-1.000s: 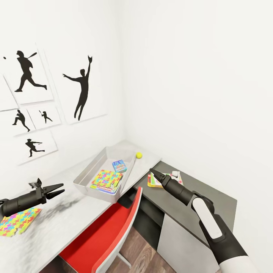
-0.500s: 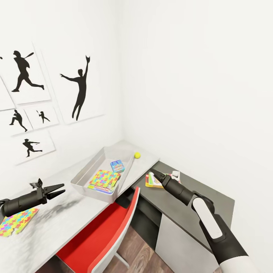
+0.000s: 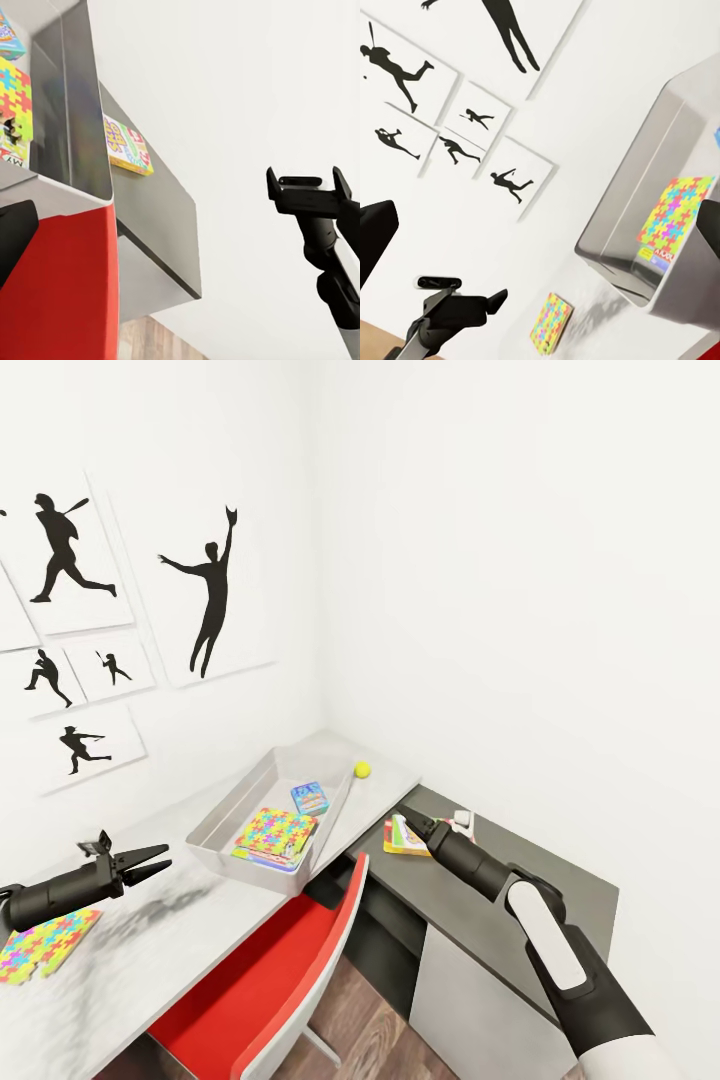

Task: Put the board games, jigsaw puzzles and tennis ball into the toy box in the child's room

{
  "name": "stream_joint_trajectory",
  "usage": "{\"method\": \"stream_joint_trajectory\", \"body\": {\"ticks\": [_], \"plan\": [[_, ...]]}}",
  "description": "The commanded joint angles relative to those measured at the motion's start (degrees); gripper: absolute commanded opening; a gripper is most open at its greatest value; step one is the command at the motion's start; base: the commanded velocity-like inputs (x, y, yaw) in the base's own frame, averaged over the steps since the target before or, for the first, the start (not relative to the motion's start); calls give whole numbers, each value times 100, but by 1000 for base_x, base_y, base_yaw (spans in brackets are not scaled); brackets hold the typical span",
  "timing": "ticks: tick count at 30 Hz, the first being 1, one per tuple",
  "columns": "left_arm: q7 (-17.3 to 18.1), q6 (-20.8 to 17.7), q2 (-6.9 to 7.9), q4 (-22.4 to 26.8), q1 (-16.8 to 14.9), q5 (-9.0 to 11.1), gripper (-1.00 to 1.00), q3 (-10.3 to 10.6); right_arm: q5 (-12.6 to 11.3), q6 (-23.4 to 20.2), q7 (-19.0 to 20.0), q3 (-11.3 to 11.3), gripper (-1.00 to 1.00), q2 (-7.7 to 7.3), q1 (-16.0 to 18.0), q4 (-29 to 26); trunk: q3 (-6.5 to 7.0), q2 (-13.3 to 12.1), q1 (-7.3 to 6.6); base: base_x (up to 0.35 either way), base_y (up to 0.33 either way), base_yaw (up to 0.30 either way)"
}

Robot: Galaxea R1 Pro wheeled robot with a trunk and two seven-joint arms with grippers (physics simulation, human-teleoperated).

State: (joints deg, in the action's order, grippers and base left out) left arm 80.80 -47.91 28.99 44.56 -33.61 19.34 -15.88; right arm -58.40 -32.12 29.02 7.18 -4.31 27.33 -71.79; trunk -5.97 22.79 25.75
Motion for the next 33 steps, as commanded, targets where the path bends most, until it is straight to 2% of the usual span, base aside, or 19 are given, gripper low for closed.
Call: {"method": "stream_joint_trajectory", "body": {"ticks": [1,12,33], "plan": [[15,-60,1,0,-5,8,100,-1,-40,-28,-5,6,100,-3,4,1,-13,13,4,0,0,0],[28,-73,9,0,-6,8,100,-34,-40,-31,-2,8,100,0,6,7,-7,13,4,0,0,-14],[50,-96,10,0,-6,16,100,-40,-42,-23,-3,3,100,-5,6,-15,129,13,4,0,0,-187]]}}
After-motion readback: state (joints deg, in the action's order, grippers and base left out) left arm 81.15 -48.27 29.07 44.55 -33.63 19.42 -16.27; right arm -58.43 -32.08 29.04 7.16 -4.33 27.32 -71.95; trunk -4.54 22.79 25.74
